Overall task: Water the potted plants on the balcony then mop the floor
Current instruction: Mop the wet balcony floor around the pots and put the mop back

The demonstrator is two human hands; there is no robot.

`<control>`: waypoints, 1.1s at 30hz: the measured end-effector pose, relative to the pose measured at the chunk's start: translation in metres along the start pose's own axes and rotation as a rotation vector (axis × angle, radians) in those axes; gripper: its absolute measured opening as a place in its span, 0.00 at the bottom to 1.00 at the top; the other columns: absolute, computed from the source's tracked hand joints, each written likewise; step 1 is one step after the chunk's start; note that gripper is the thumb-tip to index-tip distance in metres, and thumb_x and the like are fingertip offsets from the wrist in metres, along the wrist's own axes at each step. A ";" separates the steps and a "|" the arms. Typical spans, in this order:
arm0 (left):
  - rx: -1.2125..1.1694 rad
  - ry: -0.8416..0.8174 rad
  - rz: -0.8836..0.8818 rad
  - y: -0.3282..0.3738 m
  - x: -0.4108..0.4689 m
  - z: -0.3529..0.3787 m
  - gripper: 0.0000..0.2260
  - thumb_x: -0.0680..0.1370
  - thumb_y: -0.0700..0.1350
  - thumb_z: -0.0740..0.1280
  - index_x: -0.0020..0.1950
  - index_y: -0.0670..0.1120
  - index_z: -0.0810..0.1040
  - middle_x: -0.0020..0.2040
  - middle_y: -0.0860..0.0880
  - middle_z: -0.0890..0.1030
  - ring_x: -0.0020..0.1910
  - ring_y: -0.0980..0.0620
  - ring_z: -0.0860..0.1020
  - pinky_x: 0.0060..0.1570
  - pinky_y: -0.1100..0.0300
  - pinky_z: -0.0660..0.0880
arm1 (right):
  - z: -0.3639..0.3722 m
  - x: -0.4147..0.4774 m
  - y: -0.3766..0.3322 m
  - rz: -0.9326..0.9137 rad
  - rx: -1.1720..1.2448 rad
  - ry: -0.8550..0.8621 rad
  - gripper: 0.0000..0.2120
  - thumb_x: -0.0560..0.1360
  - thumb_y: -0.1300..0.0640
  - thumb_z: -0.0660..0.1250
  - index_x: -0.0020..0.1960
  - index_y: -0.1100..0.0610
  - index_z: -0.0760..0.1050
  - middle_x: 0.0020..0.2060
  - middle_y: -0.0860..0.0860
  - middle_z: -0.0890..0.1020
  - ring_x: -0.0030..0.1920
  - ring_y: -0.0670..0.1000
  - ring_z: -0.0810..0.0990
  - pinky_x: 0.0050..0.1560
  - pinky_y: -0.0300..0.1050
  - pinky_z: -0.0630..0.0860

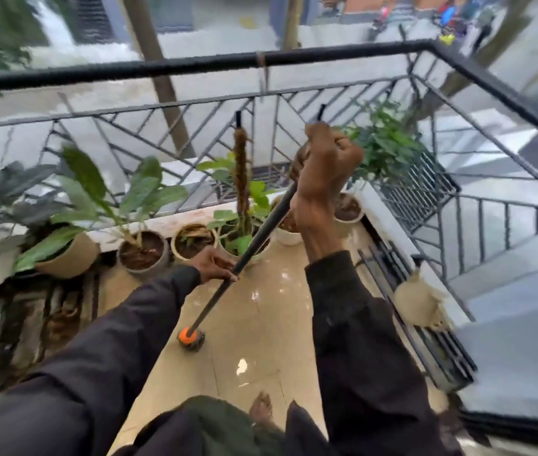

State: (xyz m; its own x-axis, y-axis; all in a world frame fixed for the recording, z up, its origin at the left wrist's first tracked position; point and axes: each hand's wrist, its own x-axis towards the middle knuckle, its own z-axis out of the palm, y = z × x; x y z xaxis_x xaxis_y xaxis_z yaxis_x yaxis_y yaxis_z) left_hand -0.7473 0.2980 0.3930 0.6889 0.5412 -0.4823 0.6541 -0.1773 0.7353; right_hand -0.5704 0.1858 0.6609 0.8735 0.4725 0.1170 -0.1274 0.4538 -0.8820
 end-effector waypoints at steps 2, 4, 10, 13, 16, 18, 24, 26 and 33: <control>0.036 -0.063 0.033 0.044 0.026 0.018 0.13 0.68 0.41 0.83 0.51 0.44 0.89 0.50 0.44 0.88 0.50 0.51 0.83 0.59 0.55 0.79 | -0.029 0.023 -0.024 -0.053 0.023 0.090 0.21 0.71 0.64 0.67 0.24 0.50 0.65 0.20 0.49 0.63 0.24 0.46 0.59 0.28 0.41 0.57; 0.060 -0.119 0.085 0.084 0.048 0.035 0.16 0.68 0.42 0.83 0.53 0.39 0.87 0.51 0.41 0.87 0.49 0.52 0.82 0.57 0.55 0.78 | -0.054 0.041 -0.046 -0.101 0.032 0.140 0.18 0.69 0.63 0.67 0.25 0.52 0.66 0.21 0.49 0.63 0.24 0.47 0.59 0.29 0.40 0.57; 0.112 -0.347 0.238 0.168 0.126 0.103 0.42 0.48 0.70 0.82 0.51 0.43 0.88 0.50 0.47 0.88 0.56 0.45 0.85 0.62 0.44 0.80 | -0.119 0.079 -0.104 -0.282 -0.066 0.353 0.14 0.68 0.62 0.66 0.26 0.56 0.68 0.21 0.50 0.62 0.24 0.49 0.59 0.28 0.43 0.55; 0.214 -0.501 0.342 0.226 0.136 0.139 0.29 0.57 0.67 0.82 0.50 0.51 0.89 0.48 0.51 0.88 0.55 0.49 0.85 0.60 0.44 0.81 | -0.151 0.095 -0.123 -0.368 -0.163 0.456 0.15 0.68 0.61 0.67 0.26 0.56 0.66 0.23 0.52 0.61 0.25 0.52 0.58 0.28 0.48 0.56; 0.274 -0.594 0.462 0.276 0.138 0.180 0.13 0.72 0.46 0.80 0.53 0.42 0.88 0.49 0.51 0.86 0.41 0.67 0.82 0.48 0.64 0.80 | -0.179 0.105 -0.140 -0.411 -0.195 0.562 0.18 0.67 0.61 0.66 0.24 0.53 0.63 0.22 0.51 0.61 0.24 0.51 0.59 0.28 0.47 0.54; 0.311 -0.649 0.564 0.297 0.148 0.213 0.08 0.74 0.39 0.78 0.49 0.36 0.86 0.45 0.44 0.83 0.39 0.58 0.79 0.48 0.56 0.80 | -0.196 0.110 -0.150 -0.458 -0.230 0.642 0.19 0.67 0.62 0.66 0.22 0.51 0.63 0.21 0.51 0.61 0.23 0.50 0.59 0.29 0.46 0.56; 0.420 -0.798 0.739 0.348 0.153 0.317 0.11 0.75 0.42 0.77 0.53 0.36 0.87 0.48 0.35 0.86 0.44 0.47 0.82 0.53 0.47 0.79 | -0.255 0.101 -0.177 -0.560 -0.371 0.883 0.17 0.67 0.63 0.67 0.27 0.63 0.60 0.26 0.56 0.58 0.28 0.52 0.57 0.31 0.45 0.57; 0.410 -0.853 0.777 0.364 0.148 0.352 0.11 0.74 0.43 0.77 0.51 0.36 0.86 0.47 0.34 0.85 0.44 0.46 0.82 0.53 0.44 0.80 | -0.274 0.095 -0.187 -0.591 -0.395 0.941 0.18 0.66 0.64 0.66 0.28 0.62 0.58 0.27 0.57 0.56 0.28 0.52 0.55 0.31 0.44 0.56; 0.362 -1.002 0.841 0.411 0.120 0.471 0.13 0.72 0.41 0.78 0.45 0.32 0.82 0.36 0.45 0.77 0.38 0.52 0.72 0.44 0.53 0.77 | -0.354 0.065 -0.217 -0.656 -0.436 1.095 0.18 0.69 0.67 0.66 0.25 0.63 0.61 0.19 0.49 0.59 0.22 0.49 0.56 0.29 0.38 0.57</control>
State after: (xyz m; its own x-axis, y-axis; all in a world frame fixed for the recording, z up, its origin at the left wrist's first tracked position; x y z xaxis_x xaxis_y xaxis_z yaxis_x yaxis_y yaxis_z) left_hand -0.2492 -0.0968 0.4132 0.7453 -0.6349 -0.2036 -0.1356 -0.4434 0.8860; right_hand -0.3198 -0.1500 0.6983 0.6640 -0.6715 0.3289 0.4351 -0.0107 -0.9003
